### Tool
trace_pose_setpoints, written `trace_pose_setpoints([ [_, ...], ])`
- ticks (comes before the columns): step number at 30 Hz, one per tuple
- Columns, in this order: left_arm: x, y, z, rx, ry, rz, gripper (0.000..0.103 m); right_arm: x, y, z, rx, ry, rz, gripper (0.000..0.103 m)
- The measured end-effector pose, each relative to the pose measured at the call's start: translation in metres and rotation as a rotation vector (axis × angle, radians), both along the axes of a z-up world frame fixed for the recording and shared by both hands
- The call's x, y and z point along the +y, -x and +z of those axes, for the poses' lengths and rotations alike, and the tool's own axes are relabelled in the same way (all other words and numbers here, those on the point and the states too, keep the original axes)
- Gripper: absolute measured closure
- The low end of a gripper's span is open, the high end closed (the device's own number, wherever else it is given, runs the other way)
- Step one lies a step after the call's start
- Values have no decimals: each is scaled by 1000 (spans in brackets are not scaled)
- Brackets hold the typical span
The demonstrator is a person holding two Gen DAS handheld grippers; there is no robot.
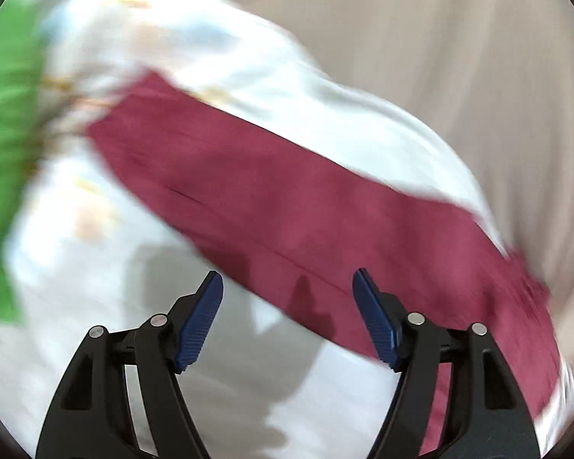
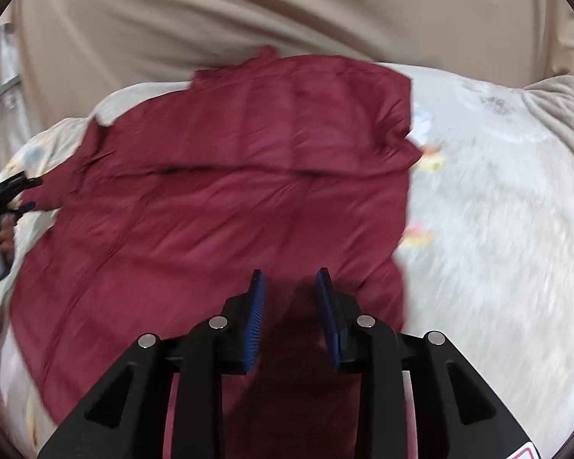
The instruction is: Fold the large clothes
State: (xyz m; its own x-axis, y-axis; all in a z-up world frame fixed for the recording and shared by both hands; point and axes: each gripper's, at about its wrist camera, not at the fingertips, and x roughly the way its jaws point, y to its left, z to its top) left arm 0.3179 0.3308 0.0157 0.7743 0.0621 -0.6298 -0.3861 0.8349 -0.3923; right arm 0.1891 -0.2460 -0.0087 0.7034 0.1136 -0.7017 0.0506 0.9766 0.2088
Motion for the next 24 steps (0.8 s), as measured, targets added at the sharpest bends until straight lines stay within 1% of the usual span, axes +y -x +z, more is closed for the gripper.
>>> trace_pose_setpoints([
  [2, 39, -2, -5, 14, 11, 96, 35, 12, 8, -4, -9, 0, 29, 72],
  [3, 61, -4, -10, 33, 33, 152, 35, 17, 8, -6, -11, 10, 39, 71],
  [4, 74, -6, -14, 37, 55, 184, 35, 22, 9, -9, -12, 27, 43, 66],
  [7, 103, -17, -24, 27, 122, 244, 35, 35, 4, -17, -6, 55, 37, 65],
  [8, 105, -20, -25, 25, 119, 250, 36, 29, 12, -16, -7, 47, 37, 64],
  [10, 105, -28, -19, 23, 73, 254, 52, 18, 17, -17, -8, 8, 37, 64],
  [11, 101, -34, -16, 22, 53, 235, 79, 15, 17, -19, -8, -12, 37, 64],
  [12, 95, -42, -9, 19, 37, 205, 99, 12, 16, -19, -8, -33, 34, 64],
  [13, 85, -44, 1, -2, 21, 180, 98, 10, 19, -20, -6, -35, 21, 60],
  [15, 57, -45, 30, -80, -36, 117, 99, 8, 20, -22, 2, -45, 9, 60],
  [17, 7, -40, 71, -165, -127, 10, 99, 11, 20, -22, 3, -32, 5, 60],
  [18, -14, -37, 87, -200, -148, -35, 100, 13, 20, -21, 4, -25, 4, 60],
  [21, -78, -22, 138, -311, -178, -175, 100, 18, 19, -17, 9, 14, -11, 61],
  [22, -97, -19, 153, -337, -183, -215, 100, 22, 16, -13, 9, 45, -25, 58],
  [23, -113, -16, 167, -360, -186, -252, 100, 30, 9, -3, 9, 45, -11, 60],
  [24, -132, -10, 184, -390, -193, -292, 100, 38, -2, 7, 8, 5, 30, 64],
])
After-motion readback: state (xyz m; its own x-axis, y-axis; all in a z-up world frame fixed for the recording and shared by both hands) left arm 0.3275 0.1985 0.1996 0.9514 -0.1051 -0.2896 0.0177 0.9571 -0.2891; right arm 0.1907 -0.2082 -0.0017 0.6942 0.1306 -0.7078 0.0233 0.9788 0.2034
